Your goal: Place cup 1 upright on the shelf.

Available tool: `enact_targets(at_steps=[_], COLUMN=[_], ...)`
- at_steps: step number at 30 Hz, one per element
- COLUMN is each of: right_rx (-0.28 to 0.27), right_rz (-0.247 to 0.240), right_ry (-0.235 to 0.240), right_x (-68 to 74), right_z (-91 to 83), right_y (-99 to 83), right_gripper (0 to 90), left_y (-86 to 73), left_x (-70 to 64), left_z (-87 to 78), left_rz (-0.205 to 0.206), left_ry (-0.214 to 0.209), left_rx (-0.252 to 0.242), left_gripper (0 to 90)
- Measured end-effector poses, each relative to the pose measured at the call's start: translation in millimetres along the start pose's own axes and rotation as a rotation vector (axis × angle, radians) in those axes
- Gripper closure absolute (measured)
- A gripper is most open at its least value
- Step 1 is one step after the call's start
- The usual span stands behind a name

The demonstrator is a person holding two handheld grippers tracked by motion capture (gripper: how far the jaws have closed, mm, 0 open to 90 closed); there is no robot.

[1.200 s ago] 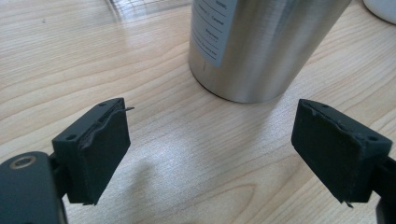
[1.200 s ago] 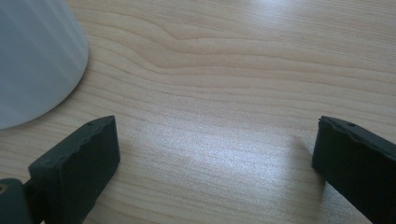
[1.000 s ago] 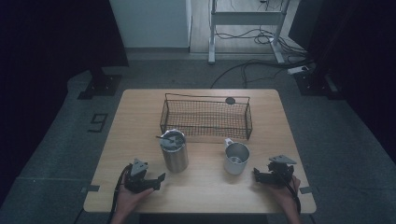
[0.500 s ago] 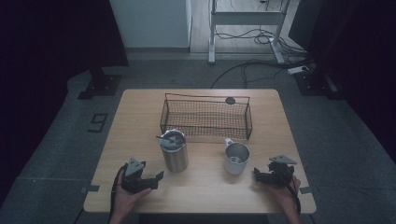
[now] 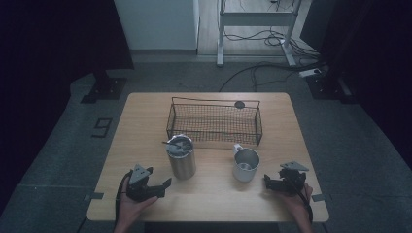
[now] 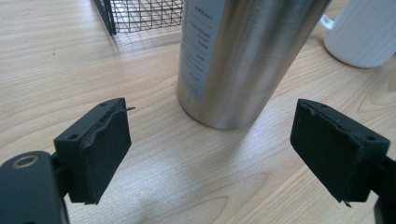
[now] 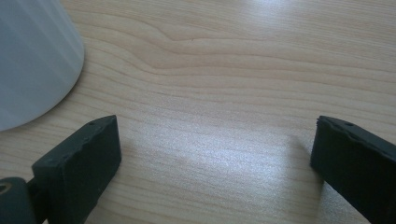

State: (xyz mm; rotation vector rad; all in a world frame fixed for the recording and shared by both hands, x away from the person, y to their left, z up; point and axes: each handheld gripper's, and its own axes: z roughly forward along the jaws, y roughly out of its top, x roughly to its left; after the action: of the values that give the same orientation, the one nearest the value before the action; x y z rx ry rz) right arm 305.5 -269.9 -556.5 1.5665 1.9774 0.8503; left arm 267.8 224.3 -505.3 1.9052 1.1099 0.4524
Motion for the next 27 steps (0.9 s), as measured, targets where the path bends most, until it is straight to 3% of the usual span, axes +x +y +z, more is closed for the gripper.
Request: enact_targets(at_steps=[15, 27], right_rx=[0.000, -0.001], right_rz=[0.000, 0.001], right_ry=[0.000, -0.001], right_x=[0.0, -0.1], right_z=[0.0, -0.1], right_y=[0.0, -0.1], right_gripper=[1.4, 1.7], left_y=[11.0, 25.5], left_x=[-6.2, -18.8], left_z=[-4.8, -1.5], left_rz=[0.008, 0.036], left_ry=[-0.021, -0.038], left_rx=[-0.034, -0.042], left_gripper=[12.0, 8.2])
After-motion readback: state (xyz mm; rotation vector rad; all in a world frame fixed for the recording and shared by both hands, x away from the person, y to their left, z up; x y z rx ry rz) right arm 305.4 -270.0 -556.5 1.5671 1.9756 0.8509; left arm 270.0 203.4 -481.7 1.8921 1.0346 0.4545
